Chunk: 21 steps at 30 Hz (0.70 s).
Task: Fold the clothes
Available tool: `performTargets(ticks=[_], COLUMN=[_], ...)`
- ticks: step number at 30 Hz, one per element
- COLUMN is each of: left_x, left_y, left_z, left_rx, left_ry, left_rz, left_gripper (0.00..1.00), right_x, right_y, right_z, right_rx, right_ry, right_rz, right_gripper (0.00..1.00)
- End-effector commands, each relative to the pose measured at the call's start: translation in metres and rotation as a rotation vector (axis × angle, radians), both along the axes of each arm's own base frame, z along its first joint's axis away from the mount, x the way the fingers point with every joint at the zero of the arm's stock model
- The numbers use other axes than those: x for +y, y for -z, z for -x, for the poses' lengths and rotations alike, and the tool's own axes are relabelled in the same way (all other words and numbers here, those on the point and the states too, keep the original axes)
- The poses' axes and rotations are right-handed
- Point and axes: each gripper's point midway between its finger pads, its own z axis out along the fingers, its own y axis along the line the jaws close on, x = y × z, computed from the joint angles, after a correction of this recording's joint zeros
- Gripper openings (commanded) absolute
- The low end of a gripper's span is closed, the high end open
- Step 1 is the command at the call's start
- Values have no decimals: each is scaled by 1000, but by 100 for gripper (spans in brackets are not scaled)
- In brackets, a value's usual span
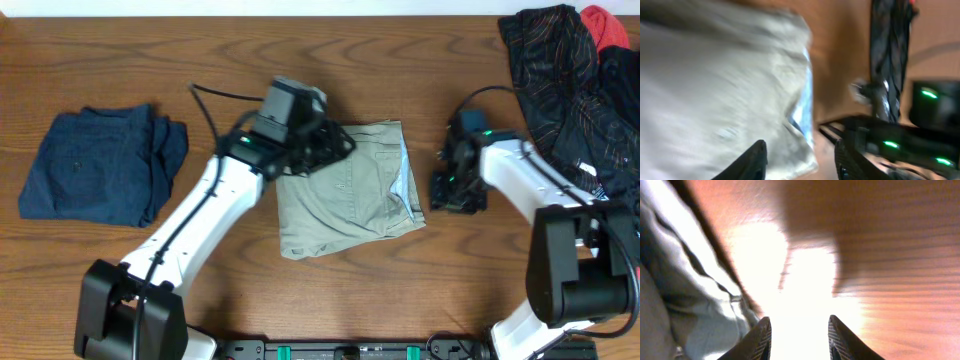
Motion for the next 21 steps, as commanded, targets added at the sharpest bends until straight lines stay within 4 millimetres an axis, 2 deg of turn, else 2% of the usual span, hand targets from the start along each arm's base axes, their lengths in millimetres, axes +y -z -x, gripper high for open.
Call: performTargets(ticks=[1,4,6,8,11,14,21], left_x=[43,76,92,105,108,106,105], left_y=[-4,4,8,14,25,44,108], left_z=[-29,-45,-52,-59,-67,-72,-73], left_rx=[-125,-168,-185,-200,-214,-189,-70], left_ry=[-62,-150,-206,-250,-236,-227,-192], left_rz=[-134,-263,-342,-415,-456,-468,-519], left_gripper=[50,55,57,59,59,59,59], right_x=[13,50,71,91,114,135,158], right_y=[-55,-93,-108,-115,-111,-104,-75], right_z=[-35,-36,-30,-21,-8,9,34], right_rx=[-175,-282,-316,-321,-292,-255,-189], right_ry=[-28,-180,-257,-327,-397,-462,-534], right_rz=[-130,-320,-402,-457,-476,-486,-429], right_gripper=[35,35,36,36,36,36,38])
